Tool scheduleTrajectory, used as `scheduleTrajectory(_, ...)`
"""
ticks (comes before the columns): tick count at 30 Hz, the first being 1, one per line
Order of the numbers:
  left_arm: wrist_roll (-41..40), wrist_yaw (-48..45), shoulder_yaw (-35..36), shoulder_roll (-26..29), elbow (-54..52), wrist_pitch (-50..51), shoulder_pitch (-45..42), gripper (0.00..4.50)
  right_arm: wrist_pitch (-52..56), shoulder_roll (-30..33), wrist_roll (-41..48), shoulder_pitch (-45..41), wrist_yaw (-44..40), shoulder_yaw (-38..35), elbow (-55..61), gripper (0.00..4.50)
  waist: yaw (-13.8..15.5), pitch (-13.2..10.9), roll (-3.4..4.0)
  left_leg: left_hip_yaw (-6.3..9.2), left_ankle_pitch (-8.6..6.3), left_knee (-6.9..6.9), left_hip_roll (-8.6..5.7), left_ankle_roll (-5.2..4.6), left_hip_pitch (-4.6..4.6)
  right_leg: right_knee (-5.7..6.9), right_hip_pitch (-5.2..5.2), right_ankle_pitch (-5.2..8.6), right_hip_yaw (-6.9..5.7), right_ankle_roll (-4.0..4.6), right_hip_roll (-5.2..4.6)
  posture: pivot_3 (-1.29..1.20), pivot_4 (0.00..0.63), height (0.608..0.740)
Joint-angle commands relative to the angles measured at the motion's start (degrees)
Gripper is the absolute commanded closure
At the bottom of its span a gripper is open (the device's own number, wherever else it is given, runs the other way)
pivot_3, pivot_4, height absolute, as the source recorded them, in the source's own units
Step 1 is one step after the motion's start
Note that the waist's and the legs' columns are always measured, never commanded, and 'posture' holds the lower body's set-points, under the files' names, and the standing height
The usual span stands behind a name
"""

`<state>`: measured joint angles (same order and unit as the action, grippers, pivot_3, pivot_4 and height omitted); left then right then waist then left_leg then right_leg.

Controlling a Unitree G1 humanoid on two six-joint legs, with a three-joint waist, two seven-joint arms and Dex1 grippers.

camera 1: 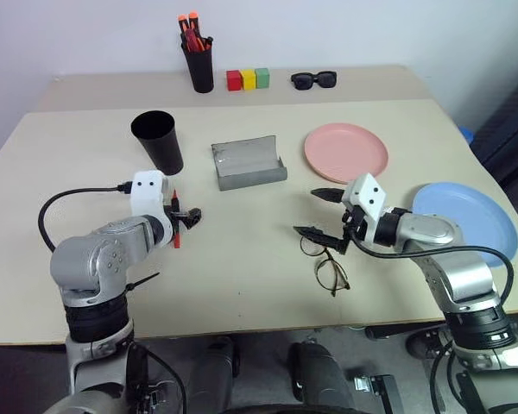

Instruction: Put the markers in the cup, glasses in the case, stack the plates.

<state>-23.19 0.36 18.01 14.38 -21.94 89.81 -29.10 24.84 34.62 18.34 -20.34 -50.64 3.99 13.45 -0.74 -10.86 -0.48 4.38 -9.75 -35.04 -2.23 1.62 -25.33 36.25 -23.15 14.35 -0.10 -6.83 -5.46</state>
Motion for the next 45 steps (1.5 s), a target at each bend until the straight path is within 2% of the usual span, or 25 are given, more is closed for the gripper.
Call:
scheduleTrajectory(1, 0.7, 3.3, 1.5, -1.0, 0.5, 2.7, -1.1, 0.05, -0.8, -0.7, 0.3, 0.5, 0.0, 0.7, 2.0, 0.00, 0.0, 0.0, -0.01, 0.00, 0.00, -0.01, 0.00, 0.00, 0.00, 0.00, 0.01, 0.00, 0.00, 0.00, 0.00, 0.00, 0.150, 0.740)
scheduleTrajectory(4, 1.2, 6.8, 2.1, -2.0, 1.2, 2.7, -1.0, 0.93, -1.6, -1.4, 0.0, 0.2, -0.1, 1.5, 1.2, 0.00, 0.0, 0.0, 0.00, 0.00, 0.00, 0.00, 0.00, 0.01, 0.03, 0.00, 0.04, 0.00, 0.01, 0.00, -0.01, 0.00, 0.150, 0.740)
scheduleTrajectory(11, 0.1, 10.4, 3.7, -2.7, 2.0, 2.7, -1.7, 4.47, -2.2, -2.4, -0.5, -0.6, 0.2, 2.5, 0.5, 0.00, 0.1, 0.0, 0.01, -0.01, 0.00, 0.01, 0.00, 0.02, 0.05, 0.00, 0.03, 0.00, 0.04, 0.01, -0.02, 0.00, 0.150, 0.740)
scheduleTrajectory(12, 0.5, 10.5, 3.9, -2.9, 1.4, 2.7, -2.5, 4.47, -2.2, -2.4, -0.5, -0.7, 0.3, 2.5, 0.6, 0.00, 0.2, 0.0, 0.00, 0.00, 0.00, 0.00, -0.01, 0.02, 0.05, 0.00, 0.04, 0.00, 0.04, 0.01, -0.02, 0.00, 0.150, 0.740)
scheduleTrajectory(16, 3.8, 5.7, -4.3, 3.7, -5.5, -11.7, -1.4, 4.47, -1.9, -2.8, -0.5, -0.6, 0.7, 2.9, 1.3, 0.00, 0.2, 0.0, -0.10, -0.02, 0.01, 0.01, -0.02, 0.06, 0.00, -0.01, -0.01, -0.01, 0.04, 0.02, -0.02, 0.00, 0.150, 0.740)
scheduleTrajectory(18, 2.1, 0.8, -4.4, 4.7, -7.9, -18.5, 0.2, 4.47, -1.8, -3.2, -0.5, -0.7, 1.0, 3.2, 1.5, 0.00, 0.1, 0.0, -0.09, -0.03, 0.01, 0.04, -0.01, 0.07, 0.00, -0.01, -0.04, 0.00, 0.07, 0.04, -0.03, 0.00, 0.150, 0.740)
scheduleTrajectory(21, -5.0, -7.2, 0.2, 3.5, -11.1, -23.3, 0.6, 4.47, -1.5, -3.8, -0.3, -1.0, 1.4, 3.6, 1.9, 0.00, 0.2, 0.0, -0.08, -0.04, 0.01, 0.06, 0.01, 0.07, 0.00, -0.02, -0.06, 0.02, 0.08, 0.09, -0.04, 0.00, 0.150, 0.740)
scheduleTrajectory(24, -3.2, -10.7, -0.6, 5.9, -11.0, -32.7, 0.6, 4.47, -1.4, -4.6, -0.2, -1.6, 1.7, 4.1, 1.9, 0.00, 0.2, 0.0, -0.09, -0.04, 0.01, 0.06, 0.03, 0.07, 0.00, -0.04, -0.05, 0.11, 0.08, 0.25, -0.05, 0.00, 0.150, 0.740)
scheduleTrajectory(26, 2.3, -7.9, -2.1, 7.0, -6.3, -39.1, -1.7, 4.47, -1.3, -5.2, -0.2, -2.4, 2.0, 4.3, 1.6, 0.00, 0.2, 0.0, -0.08, -0.05, 0.01, 0.05, 0.02, 0.07, 0.00, -0.04, -0.05, 0.11, 0.08, 0.27, -0.05, 0.00, 0.150, 0.740)
scheduleTrajectory(29, 14.1, -0.3, -6.3, 7.7, 4.2, -54.5, -6.4, 4.47, -1.5, -6.2, -0.4, -3.4, 2.1, 5.1, 1.2, 0.00, 0.5, 0.0, -0.09, -0.04, 0.02, 0.00, -0.02, 0.05, 0.01, -0.04, 0.00, 0.11, 0.06, 0.27, -0.03, 0.00, 0.150, 0.740)
scheduleTrajectory(33, 21.7, 6.2, -7.9, 5.7, 19.2, -72.7, -12.3, 4.47, -1.5, -7.7, -0.6, -4.8, 2.6, 6.0, 1.0, 0.00, 1.3, 0.0, -0.11, -0.08, 0.02, 0.00, -0.04, 0.04, 0.00, -0.12, 0.01, -0.02, 0.07, 0.07, -0.04, 0.00, 0.150, 0.740)
scheduleTrajectory(38, 24.1, 9.3, -7.9, 3.5, 33.8, -86.2, -17.1, 4.47, -1.2, -8.8, -0.7, -5.1, 3.5, 6.5, 1.6, 0.00, 1.5, 0.0, -0.12, -0.07, 0.02, 0.00, -0.06, 0.03, -0.02, -0.10, 0.00, -0.08, 0.04, -0.05, -0.04, 0.00, 0.150, 0.740)
scheduleTrajectory(45, 23.1, 8.3, -7.7, 1.1, 45.1, -93.3, -19.8, 4.47, -0.8, -8.8, -0.5, -4.0, 4.1, 6.6, 3.0, 0.00, 1.4, 0.0, -0.12, -0.07, 0.02, -0.01, -0.06, 0.03, -0.02, -0.05, -0.01, -0.12, 0.04, -0.11, -0.02, 0.00, 0.150, 0.740)
